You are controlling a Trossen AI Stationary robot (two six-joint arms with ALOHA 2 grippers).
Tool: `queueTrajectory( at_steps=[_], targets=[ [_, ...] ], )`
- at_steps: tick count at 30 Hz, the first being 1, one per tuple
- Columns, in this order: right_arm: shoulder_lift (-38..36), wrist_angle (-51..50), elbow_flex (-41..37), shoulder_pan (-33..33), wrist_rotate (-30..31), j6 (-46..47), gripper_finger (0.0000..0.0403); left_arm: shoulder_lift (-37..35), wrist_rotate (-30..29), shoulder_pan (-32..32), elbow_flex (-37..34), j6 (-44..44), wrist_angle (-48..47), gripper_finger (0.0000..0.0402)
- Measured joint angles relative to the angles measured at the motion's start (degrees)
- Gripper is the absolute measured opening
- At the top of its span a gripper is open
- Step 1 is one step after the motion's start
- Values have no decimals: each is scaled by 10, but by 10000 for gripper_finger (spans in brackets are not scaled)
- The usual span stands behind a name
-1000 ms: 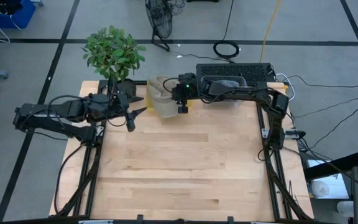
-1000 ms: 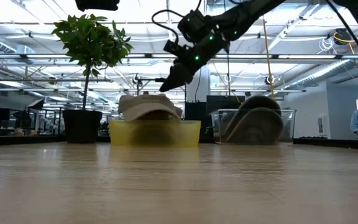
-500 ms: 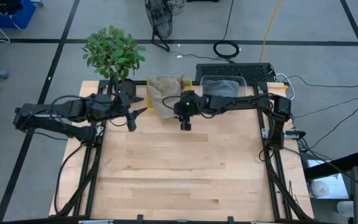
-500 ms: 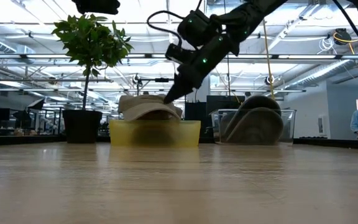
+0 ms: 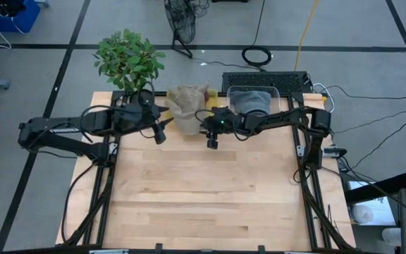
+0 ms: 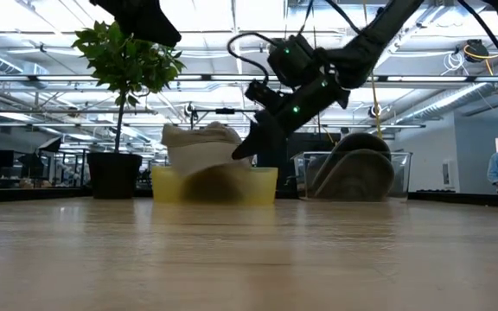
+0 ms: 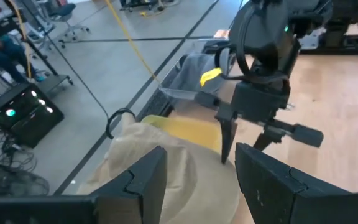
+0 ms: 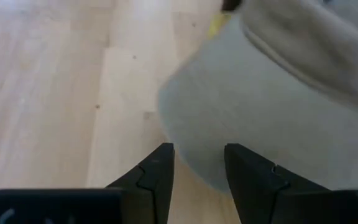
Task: Pick & Place hat
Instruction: Put the brown cap into the yellow bin
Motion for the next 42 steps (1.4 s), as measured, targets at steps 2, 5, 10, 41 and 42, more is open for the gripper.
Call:
queueTrajectory(
  at_steps=[2, 5, 10, 41, 42],
  targets=[
    [0, 19, -15, -7, 2, 8, 128, 0, 0, 6, 0, 0, -1, 191],
    [0, 36, -26, -15, 2, 24, 128, 0, 0, 14, 0, 0, -2, 191],
    [-1, 39, -27, -16, 1, 28, 128, 0, 0, 23, 0, -3, -11, 191],
    [-196, 261, -255, -3, 2, 283, 128, 73, 90, 8, -42, -133, -19, 191],
    [-206, 261, -261, -5, 3, 279, 128, 86, 85, 1, -50, -124, 7, 191]
  ],
)
